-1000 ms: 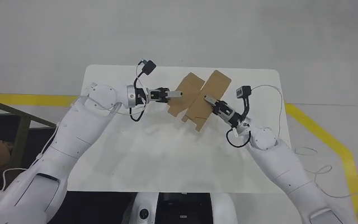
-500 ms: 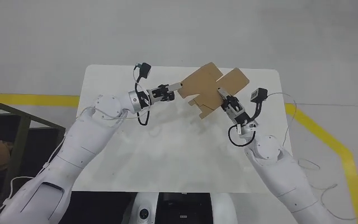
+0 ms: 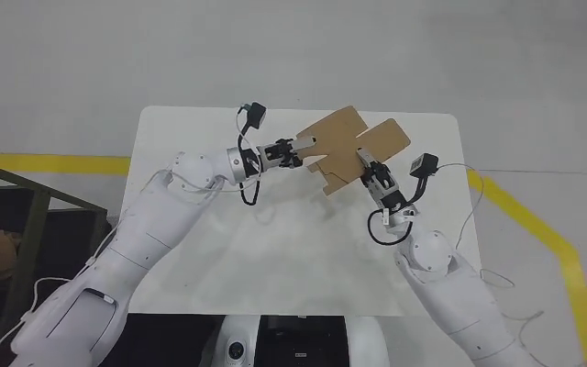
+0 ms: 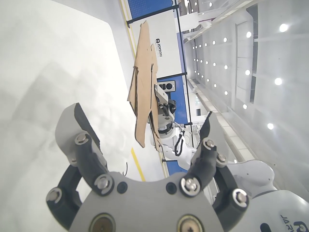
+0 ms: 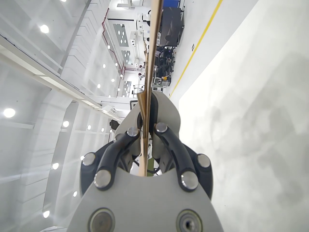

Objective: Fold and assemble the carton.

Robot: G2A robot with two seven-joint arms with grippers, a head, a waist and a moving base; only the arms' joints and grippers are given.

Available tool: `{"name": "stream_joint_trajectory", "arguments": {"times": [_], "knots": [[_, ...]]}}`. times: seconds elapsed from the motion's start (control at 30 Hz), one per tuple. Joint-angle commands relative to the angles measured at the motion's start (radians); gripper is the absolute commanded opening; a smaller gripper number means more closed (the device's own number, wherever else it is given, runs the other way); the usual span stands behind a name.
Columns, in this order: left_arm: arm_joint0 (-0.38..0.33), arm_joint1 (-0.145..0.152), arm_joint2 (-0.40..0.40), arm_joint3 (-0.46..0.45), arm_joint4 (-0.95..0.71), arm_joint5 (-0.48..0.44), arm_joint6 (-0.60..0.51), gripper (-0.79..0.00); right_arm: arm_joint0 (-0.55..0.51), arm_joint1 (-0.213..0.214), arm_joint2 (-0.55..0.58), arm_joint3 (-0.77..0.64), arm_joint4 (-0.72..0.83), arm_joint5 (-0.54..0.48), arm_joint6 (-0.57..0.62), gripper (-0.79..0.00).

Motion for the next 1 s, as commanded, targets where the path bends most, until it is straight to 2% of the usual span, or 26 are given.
{"name": "stream_joint_trajectory", "arguments": {"times": [0.0, 0.13, 0.17, 0.2, 0.77, 0.83, 0.87, 0.9, 0.93, 0.97], "knots": [[-0.007, -0.007, 0.009, 0.014, -0.007, -0.002, -0.003, 0.000, 0.000, -0.003, 0.002, 0.003, -0.007, 0.000, -0.001, -0.785], [-0.018, -0.020, 0.016, 0.042, -0.018, -0.011, 0.004, -0.262, -0.005, -0.009, 0.007, 0.004, -0.019, 0.001, -0.001, -0.785], [-0.019, -0.022, 0.016, 0.048, -0.020, -0.012, 0.005, -0.366, -0.007, -0.010, 0.008, 0.004, -0.021, 0.001, -0.002, -0.785], [-0.021, -0.025, 0.017, 0.052, -0.021, -0.014, 0.004, -0.403, -0.009, -0.011, 0.009, 0.004, -0.022, 0.002, -0.002, -0.785], [-0.028, -0.049, -0.006, 0.083, -0.010, -0.030, 0.007, -0.785, -0.010, -0.038, 0.023, 0.010, -0.041, 0.004, 0.007, -0.785], [-0.025, -0.051, -0.011, 0.081, -0.014, -0.031, 0.004, -0.785, -0.010, -0.041, 0.025, 0.012, -0.030, -0.002, 0.019, -0.785], [-0.024, -0.052, -0.014, 0.079, -0.017, -0.032, 0.000, -0.785, -0.010, -0.042, 0.027, 0.012, -0.025, -0.005, 0.025, -0.634], [-0.024, -0.052, -0.017, 0.077, -0.017, -0.033, -0.004, -0.785, -0.011, -0.043, 0.029, 0.012, -0.021, -0.007, 0.029, -0.446], [-0.024, -0.053, -0.021, 0.074, -0.018, -0.034, -0.008, -0.785, -0.011, -0.044, 0.032, 0.013, -0.020, -0.007, 0.034, 0.000], [-0.023, -0.053, -0.025, 0.071, -0.018, -0.035, -0.010, -0.785, -0.011, -0.045, 0.035, 0.014, -0.016, -0.005, 0.040, 0.000]]}}
